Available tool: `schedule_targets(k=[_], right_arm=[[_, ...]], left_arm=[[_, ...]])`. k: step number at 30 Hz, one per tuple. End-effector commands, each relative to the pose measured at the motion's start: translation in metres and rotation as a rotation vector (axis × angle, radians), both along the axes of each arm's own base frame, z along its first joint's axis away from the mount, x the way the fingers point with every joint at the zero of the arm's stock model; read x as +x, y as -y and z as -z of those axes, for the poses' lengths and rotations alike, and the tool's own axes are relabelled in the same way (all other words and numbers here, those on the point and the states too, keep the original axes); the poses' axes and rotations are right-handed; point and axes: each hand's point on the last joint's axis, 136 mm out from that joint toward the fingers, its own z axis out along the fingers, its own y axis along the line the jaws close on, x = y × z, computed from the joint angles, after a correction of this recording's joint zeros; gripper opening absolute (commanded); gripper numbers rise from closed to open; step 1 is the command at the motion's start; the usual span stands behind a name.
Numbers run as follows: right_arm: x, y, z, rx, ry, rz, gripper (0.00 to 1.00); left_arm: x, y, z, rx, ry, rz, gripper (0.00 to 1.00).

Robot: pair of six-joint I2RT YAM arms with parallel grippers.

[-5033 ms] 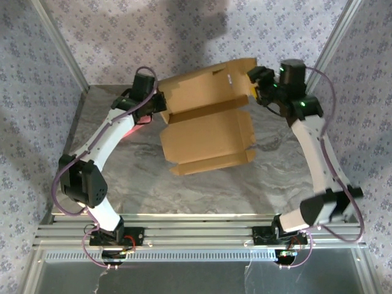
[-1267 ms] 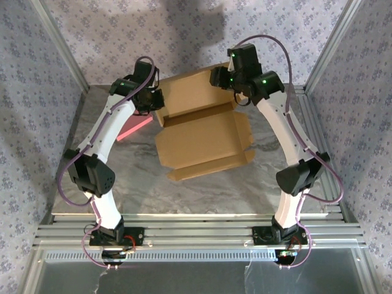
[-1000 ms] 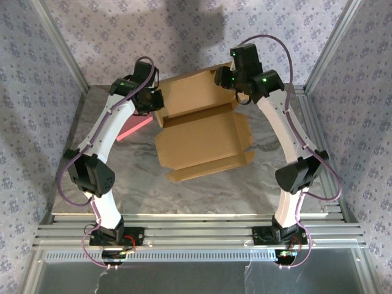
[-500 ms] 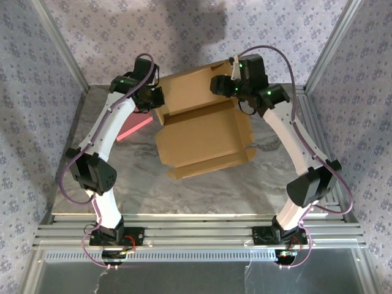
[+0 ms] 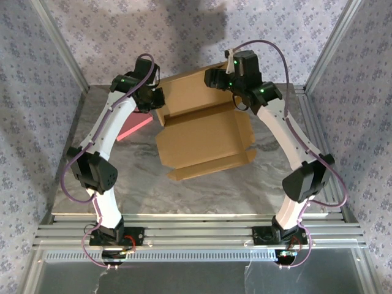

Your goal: Fold the paper box

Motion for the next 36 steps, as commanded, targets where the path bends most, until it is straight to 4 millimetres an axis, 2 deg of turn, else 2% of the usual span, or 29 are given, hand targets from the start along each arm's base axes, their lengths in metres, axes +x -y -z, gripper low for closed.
schedule_targets(k=[1, 7, 11, 13, 15, 18, 20, 23, 25, 27, 30, 33, 34, 36], right_arm=[[0.009, 0.006, -0.003, -0.048, 0.014, 0.052, 0.71], [0.013, 0.03, -0.003, -0.113, 0.015, 0.136, 0.56], [0.009, 0.036, -0.005, -0.116, 0.016, 0.118, 0.46], [0.006, 0.032, -0.007, -0.112, 0.021, 0.091, 0.47], [0.001, 0.029, -0.01, -0.113, 0.025, 0.069, 0.52], [-0.01, 0.028, -0.022, -0.107, 0.047, 0.049, 0.61], [-0.019, 0.034, -0.035, -0.091, 0.067, 0.056, 0.65], [-0.034, 0.056, -0.06, -0.043, 0.107, 0.076, 0.69], [-0.039, 0.081, -0.07, 0.031, 0.112, 0.089, 0.7], [-0.039, 0.112, -0.07, 0.125, 0.097, 0.091, 0.67], [-0.034, 0.16, -0.059, 0.23, 0.064, 0.173, 0.59], [-0.023, 0.194, -0.039, 0.336, -0.014, 0.232, 0.57], [-0.016, 0.202, -0.029, 0.37, -0.055, 0.237, 0.55], [-0.002, 0.204, -0.01, 0.432, -0.144, 0.192, 0.51]], left_arm=[[-0.002, 0.005, -0.015, -0.034, 0.017, 0.008, 0.0], [-0.003, 0.002, -0.016, -0.034, 0.016, 0.004, 0.0], [-0.002, 0.003, -0.016, -0.036, 0.016, 0.005, 0.0], [-0.001, 0.004, -0.015, -0.04, 0.015, 0.006, 0.0], [0.0, 0.004, -0.015, -0.041, 0.015, 0.007, 0.0], [0.001, 0.004, -0.016, -0.036, 0.014, 0.006, 0.0], [0.001, 0.003, -0.016, -0.032, 0.016, 0.006, 0.0], [0.001, 0.003, -0.015, -0.024, 0.014, 0.011, 0.0], [0.0, 0.002, -0.014, -0.014, 0.013, 0.017, 0.0], [0.0, 0.002, -0.013, -0.008, 0.015, 0.029, 0.0], [0.002, 0.004, -0.012, -0.011, 0.022, 0.047, 0.0], [0.004, 0.008, -0.012, -0.015, 0.032, 0.074, 0.0], [0.005, 0.009, -0.012, -0.015, 0.037, 0.087, 0.0], [0.006, 0.012, -0.013, -0.017, 0.046, 0.113, 0.0]])
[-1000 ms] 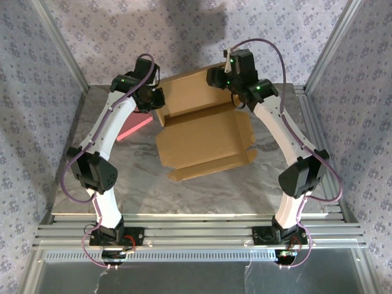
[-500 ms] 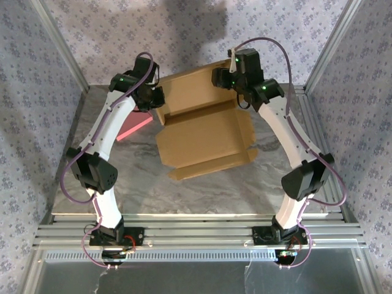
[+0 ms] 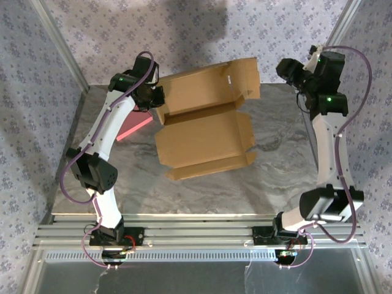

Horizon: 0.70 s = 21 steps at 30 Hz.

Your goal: Fold the paper box

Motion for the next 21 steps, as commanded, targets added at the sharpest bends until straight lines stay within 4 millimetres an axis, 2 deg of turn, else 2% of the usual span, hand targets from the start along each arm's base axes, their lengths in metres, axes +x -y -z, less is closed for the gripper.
schedule_targets(k=[1, 3, 7, 11, 14, 21], right_arm=[[0.021, -0.019, 0.04, 0.222, -0.152, -0.159, 0.47], [0.029, -0.03, 0.051, 0.265, -0.181, -0.241, 0.42], [0.034, -0.052, 0.067, 0.283, -0.211, -0.389, 0.4], [0.027, -0.069, 0.055, 0.322, -0.168, -0.521, 0.39], [0.018, -0.08, 0.044, 0.326, -0.134, -0.589, 0.43], [0.003, -0.109, 0.042, 0.339, -0.143, -0.705, 0.42]], left_arm=[[0.008, 0.009, -0.001, -0.02, 0.025, 0.065, 0.0], [0.009, 0.012, 0.0, -0.028, 0.029, 0.083, 0.0], [0.014, 0.015, 0.001, -0.065, 0.03, 0.11, 0.0], [0.016, 0.013, 0.003, -0.078, 0.027, 0.112, 0.0], [0.017, 0.013, 0.005, -0.09, 0.021, 0.117, 0.0], [0.018, 0.015, 0.008, -0.102, 0.014, 0.121, 0.0]])
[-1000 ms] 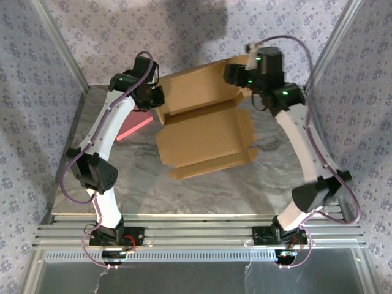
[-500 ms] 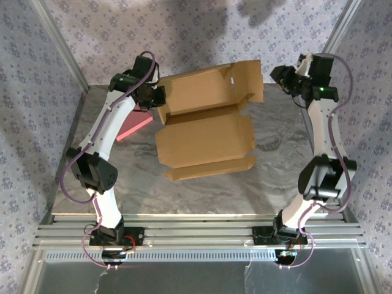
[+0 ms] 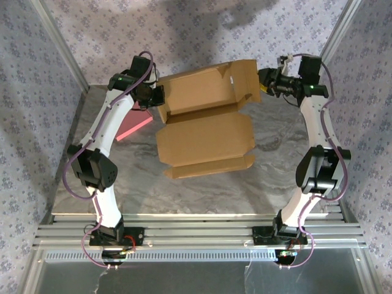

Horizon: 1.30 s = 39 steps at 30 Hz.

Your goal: Fold the paper box

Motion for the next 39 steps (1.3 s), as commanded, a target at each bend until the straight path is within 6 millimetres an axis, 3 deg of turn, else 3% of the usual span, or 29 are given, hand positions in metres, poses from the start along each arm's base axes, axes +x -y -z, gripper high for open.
schedule_targets(k=[1, 15, 32, 39], right_arm=[[-0.021, -0.021, -0.029, 0.021, 0.088, -0.11, 0.42], [-0.039, -0.053, -0.033, -0.016, 0.126, -0.196, 0.42], [-0.057, -0.075, -0.049, -0.12, 0.226, -0.228, 0.55], [-0.062, -0.081, -0.045, -0.167, 0.232, -0.237, 0.61]], left_arm=[[0.004, 0.007, -0.002, -0.032, 0.011, 0.026, 0.0], [0.005, 0.007, -0.004, -0.049, 0.011, 0.03, 0.0], [0.002, 0.009, -0.009, -0.061, 0.015, 0.038, 0.0], [0.001, 0.011, -0.011, -0.072, 0.015, 0.043, 0.0]])
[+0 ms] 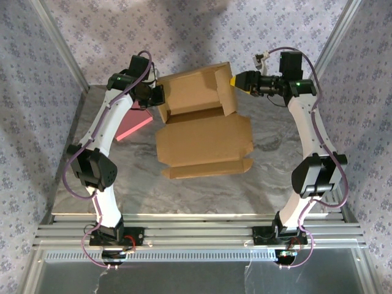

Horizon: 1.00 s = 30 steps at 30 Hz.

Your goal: Fold the paper box

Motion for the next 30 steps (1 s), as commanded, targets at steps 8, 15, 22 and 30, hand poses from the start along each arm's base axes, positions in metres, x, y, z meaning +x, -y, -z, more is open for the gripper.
schedule_targets(k=[8, 15, 22, 30], right_arm=[[-0.019, -0.012, -0.03, -0.029, 0.102, -0.04, 0.67], [-0.025, -0.016, -0.038, -0.028, 0.124, -0.061, 0.72], [-0.03, -0.02, -0.04, -0.013, 0.123, -0.088, 0.76], [-0.038, -0.026, -0.051, 0.044, 0.116, -0.136, 0.78]], left_arm=[[-0.001, 0.01, -0.011, -0.041, 0.024, 0.035, 0.0], [-0.001, 0.01, -0.011, -0.043, 0.022, 0.035, 0.0], [-0.001, 0.01, -0.012, -0.044, 0.022, 0.035, 0.0], [0.001, 0.011, -0.009, -0.041, 0.014, 0.035, 0.0]])
